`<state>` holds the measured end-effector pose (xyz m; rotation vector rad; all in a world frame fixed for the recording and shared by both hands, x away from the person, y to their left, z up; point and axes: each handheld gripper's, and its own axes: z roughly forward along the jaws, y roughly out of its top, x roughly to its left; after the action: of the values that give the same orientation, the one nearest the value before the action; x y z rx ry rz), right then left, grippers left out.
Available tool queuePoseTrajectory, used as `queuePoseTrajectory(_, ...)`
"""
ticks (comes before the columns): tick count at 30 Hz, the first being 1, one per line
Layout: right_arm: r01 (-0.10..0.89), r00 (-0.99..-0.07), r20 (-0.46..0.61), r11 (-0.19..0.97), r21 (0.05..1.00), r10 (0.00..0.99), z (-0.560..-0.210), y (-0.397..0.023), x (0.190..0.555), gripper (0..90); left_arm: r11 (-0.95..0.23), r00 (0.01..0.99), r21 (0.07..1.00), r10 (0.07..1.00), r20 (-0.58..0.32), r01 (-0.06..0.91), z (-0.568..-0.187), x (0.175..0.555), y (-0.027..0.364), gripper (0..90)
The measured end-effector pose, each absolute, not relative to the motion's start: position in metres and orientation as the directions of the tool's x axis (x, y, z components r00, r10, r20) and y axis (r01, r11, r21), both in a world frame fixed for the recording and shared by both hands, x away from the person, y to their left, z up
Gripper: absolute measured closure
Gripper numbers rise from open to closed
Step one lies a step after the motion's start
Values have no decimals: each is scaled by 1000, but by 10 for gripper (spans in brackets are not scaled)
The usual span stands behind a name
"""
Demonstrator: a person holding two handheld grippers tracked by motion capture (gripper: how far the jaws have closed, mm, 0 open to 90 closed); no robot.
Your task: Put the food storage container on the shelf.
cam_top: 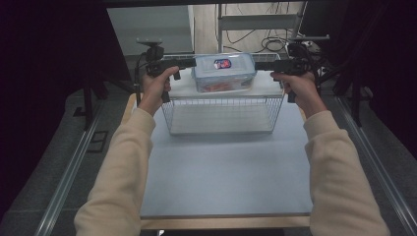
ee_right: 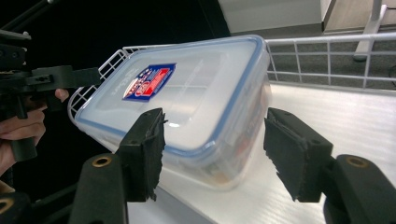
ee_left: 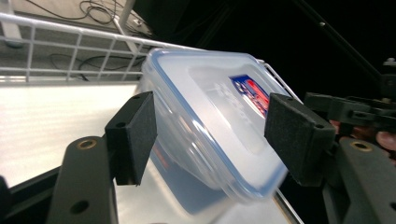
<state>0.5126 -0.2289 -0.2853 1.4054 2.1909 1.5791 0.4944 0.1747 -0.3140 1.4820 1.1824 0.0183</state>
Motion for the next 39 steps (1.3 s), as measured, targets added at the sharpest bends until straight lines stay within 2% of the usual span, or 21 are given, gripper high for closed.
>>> queuePoseTrajectory(11, 571, -634, 376, 82, 817, 675, -304, -250, 476, 329, 105, 527, 791, 692, -493, 603, -321, 449, 182, 299)
queuePoseTrajectory(17, 543, -661, 335, 120, 831, 671, -323, -256, 451, 324, 120, 546, 804, 675, -496, 582, -335, 418, 190, 306)
queuePoseTrajectory(28, 494, -724, 289, 178, 851, 627, -372, -270, 393, 297, 2, 581, 805, 690, -430, 594, -392, 355, 190, 300)
queuePoseTrajectory(36, 498, -746, 274, 236, 834, 607, -418, -272, 361, 268, -24, 592, 781, 667, -453, 624, -434, 322, 188, 301)
queuePoseTrajectory(39, 492, -749, 273, 230, 839, 604, -427, -273, 357, 266, -40, 591, 785, 682, -431, 618, -440, 316, 187, 300)
